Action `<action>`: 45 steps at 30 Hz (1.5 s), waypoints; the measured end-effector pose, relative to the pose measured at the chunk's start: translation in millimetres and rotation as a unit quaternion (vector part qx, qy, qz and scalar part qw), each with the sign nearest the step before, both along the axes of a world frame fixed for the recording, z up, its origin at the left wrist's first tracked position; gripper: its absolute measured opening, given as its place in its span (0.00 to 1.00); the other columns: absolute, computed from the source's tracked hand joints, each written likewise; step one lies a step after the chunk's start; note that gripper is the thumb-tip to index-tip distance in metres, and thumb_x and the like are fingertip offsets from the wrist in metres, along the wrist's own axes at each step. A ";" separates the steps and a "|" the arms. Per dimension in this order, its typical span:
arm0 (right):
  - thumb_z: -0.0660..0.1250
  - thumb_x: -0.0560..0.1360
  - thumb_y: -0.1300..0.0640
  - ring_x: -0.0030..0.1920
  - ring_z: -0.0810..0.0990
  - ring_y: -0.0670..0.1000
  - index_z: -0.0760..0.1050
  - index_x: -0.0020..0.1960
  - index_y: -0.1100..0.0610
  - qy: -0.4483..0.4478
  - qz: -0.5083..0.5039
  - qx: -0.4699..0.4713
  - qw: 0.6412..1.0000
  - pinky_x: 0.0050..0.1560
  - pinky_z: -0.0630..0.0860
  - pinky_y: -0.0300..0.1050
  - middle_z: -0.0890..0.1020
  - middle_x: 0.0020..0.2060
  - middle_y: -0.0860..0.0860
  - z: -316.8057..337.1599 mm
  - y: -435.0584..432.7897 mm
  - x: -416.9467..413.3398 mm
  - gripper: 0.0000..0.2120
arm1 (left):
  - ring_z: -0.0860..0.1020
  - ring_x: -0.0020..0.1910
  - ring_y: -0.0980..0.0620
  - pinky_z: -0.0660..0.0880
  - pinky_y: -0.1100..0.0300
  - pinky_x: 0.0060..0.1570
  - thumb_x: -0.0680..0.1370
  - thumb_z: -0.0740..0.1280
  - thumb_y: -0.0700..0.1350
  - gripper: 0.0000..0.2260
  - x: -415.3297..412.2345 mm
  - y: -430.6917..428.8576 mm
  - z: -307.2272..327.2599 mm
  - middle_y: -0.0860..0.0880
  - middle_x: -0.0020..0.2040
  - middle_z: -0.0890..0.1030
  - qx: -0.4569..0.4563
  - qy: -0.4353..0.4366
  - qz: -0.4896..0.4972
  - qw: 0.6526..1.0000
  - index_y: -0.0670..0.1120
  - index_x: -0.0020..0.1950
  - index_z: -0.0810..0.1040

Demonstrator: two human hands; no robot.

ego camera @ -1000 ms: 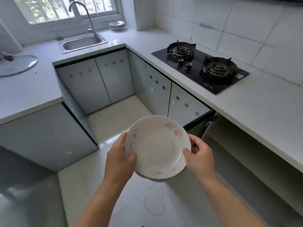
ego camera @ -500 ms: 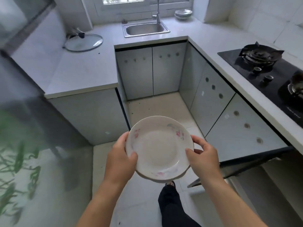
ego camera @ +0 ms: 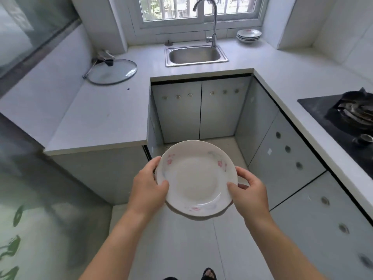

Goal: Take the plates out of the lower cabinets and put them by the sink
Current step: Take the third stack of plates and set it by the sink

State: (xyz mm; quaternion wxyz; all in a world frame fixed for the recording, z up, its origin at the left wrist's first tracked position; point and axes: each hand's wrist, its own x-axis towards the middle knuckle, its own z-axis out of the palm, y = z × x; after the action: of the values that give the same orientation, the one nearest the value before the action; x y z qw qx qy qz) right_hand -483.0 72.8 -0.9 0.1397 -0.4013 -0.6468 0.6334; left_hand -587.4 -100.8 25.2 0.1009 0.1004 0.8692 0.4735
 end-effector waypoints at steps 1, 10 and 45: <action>0.64 0.70 0.68 0.37 0.81 0.53 0.76 0.59 0.52 0.002 0.006 0.000 1.000 0.35 0.79 0.44 0.84 0.38 0.53 0.7 5.9 -15.0 0.21 | 0.79 0.47 0.52 0.78 0.54 0.47 0.69 0.63 0.31 0.26 -12.7 4.5 1.2 0.67 0.45 0.75 0.003 -0.003 0.008 1.000 0.53 0.63 0.73; 0.65 0.69 0.67 0.34 0.80 0.59 0.77 0.57 0.49 0.006 0.039 0.001 0.999 0.32 0.77 0.47 0.84 0.39 0.60 -3.6 55.4 -167.0 0.21 | 0.80 0.48 0.51 0.75 0.60 0.46 0.69 0.63 0.31 0.26 -156.4 47.8 -9.9 0.63 0.47 0.77 0.011 -0.009 0.045 0.999 0.51 0.64 0.73; 0.68 0.70 0.66 0.44 0.79 0.42 0.75 0.51 0.45 0.036 -0.143 0.074 0.986 0.37 0.75 0.38 0.78 0.42 0.38 30.3 484.2 -536.1 0.18 | 0.79 0.44 0.64 0.73 0.76 0.35 0.71 0.65 0.36 0.23 -582.4 509.2 28.3 0.68 0.45 0.77 0.046 0.011 -0.162 0.986 0.55 0.62 0.75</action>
State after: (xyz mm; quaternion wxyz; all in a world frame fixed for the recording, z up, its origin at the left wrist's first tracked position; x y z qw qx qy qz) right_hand -1019.1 557.0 29.4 0.2812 -0.4551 -0.6225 0.5713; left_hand -1169.8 408.4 53.5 0.1617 0.2502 0.8197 0.4893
